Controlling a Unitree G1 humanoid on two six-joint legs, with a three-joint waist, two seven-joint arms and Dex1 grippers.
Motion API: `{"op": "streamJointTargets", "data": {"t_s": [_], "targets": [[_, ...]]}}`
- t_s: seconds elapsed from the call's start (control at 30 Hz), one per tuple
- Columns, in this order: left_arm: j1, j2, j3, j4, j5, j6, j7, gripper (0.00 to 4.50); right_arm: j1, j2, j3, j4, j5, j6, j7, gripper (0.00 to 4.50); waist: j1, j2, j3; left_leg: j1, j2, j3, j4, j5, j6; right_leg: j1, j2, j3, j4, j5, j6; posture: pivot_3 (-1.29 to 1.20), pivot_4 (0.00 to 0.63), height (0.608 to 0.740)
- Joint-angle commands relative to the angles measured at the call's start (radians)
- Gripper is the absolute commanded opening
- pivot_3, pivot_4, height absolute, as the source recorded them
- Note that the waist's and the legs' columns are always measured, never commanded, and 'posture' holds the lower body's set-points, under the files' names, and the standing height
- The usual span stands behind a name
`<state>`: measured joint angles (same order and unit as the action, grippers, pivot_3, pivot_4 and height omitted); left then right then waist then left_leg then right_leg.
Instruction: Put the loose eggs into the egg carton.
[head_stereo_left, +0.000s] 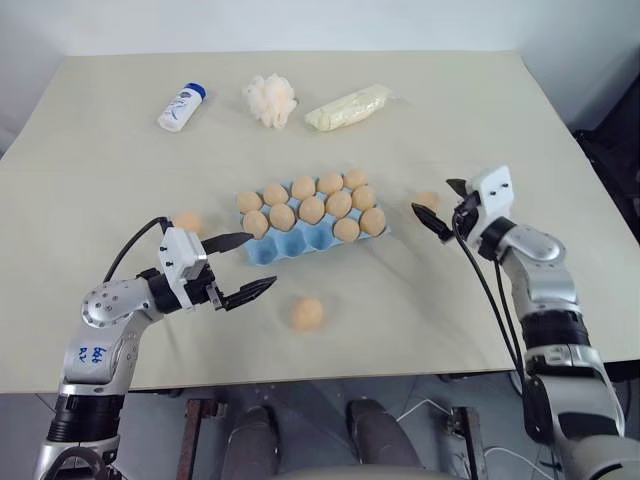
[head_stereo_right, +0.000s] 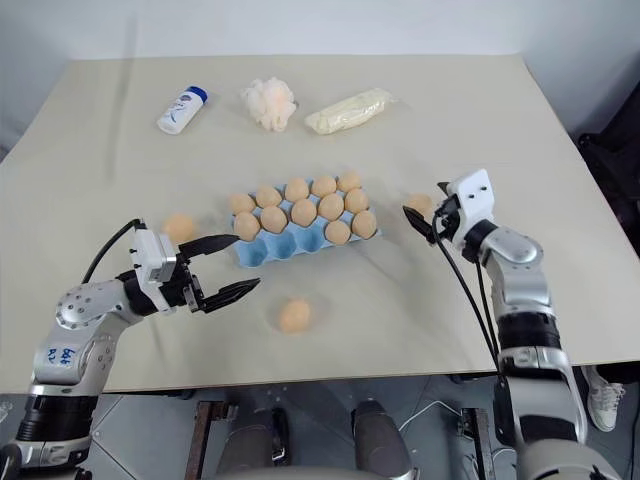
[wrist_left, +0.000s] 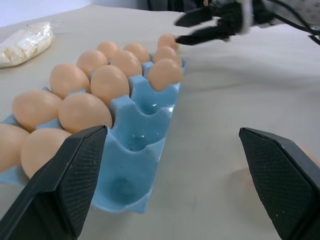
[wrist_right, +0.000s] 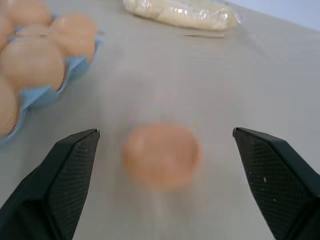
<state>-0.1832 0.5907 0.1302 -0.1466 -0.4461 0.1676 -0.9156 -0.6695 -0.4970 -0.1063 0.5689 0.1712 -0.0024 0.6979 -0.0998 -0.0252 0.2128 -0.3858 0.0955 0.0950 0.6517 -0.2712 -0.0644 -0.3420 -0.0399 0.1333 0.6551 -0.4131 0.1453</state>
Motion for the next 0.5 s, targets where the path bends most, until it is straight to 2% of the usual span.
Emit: {"op": "streamJointTargets", "data": {"t_s": [0.03,0.07,0.17,0.3,0.33,0.5], "targets": [[0.026,-0.001,0.027,-0.061,-0.016,0.002,0.025,4.5,-0.105,0.025,0.015,0.2,-0.042,-0.086,-0.02,4.47,-0.005,0.0,0.0,0.0,0.0,0.0,0.0,0.0,0.0,0.0,0.0,0.0,0.0,0.0,0.0,0.0,0.15,0.74],[0.033,-0.001,0.03,-0.068,-0.016,0.003,0.029,4.5,-0.133,0.032,0.02,0.257,-0.049,-0.084,-0.018,4.47,-0.007,0.0,0.0,0.0,0.0,0.0,-0.001,0.0,0.0,0.0,0.0,0.0,0.0,0.0,0.0,0.0,0.15,0.74],[0.056,0.006,0.045,-0.091,-0.022,0.008,0.039,4.5,-0.174,0.045,0.037,0.352,-0.072,-0.125,-0.007,3.88,-0.013,0.0,0.0,0.0,0.0,0.0,-0.002,0.0,0.0,-0.001,0.0,-0.001,0.0,0.0,0.0,0.0,0.15,0.74],[0.083,0.019,0.087,-0.102,-0.035,0.012,0.049,4.5,-0.186,0.056,0.03,0.327,-0.051,-0.172,0.047,2.55,-0.021,0.0,0.0,0.0,0.001,0.0,-0.002,0.0,0.0,-0.001,0.0,-0.002,0.001,0.0,0.0,0.0,0.15,0.74],[0.089,0.021,0.098,-0.103,-0.037,0.012,0.051,4.5,-0.18,0.058,0.026,0.285,-0.031,-0.159,0.075,2.41,-0.024,0.0,0.0,0.0,0.001,0.0,-0.002,0.0,0.0,-0.001,0.0,-0.002,0.001,0.0,0.0,0.0,0.15,0.74],[0.133,0.036,0.141,-0.089,-0.035,0.005,0.051,4.5,-0.113,0.087,0.066,-0.051,0.041,-0.024,0.16,2.41,-0.038,0.0,0.0,0.0,0.001,0.0,0.0,0.0,0.0,0.0,0.0,-0.002,0.003,0.0,0.0,0.0,0.15,0.74]]}}
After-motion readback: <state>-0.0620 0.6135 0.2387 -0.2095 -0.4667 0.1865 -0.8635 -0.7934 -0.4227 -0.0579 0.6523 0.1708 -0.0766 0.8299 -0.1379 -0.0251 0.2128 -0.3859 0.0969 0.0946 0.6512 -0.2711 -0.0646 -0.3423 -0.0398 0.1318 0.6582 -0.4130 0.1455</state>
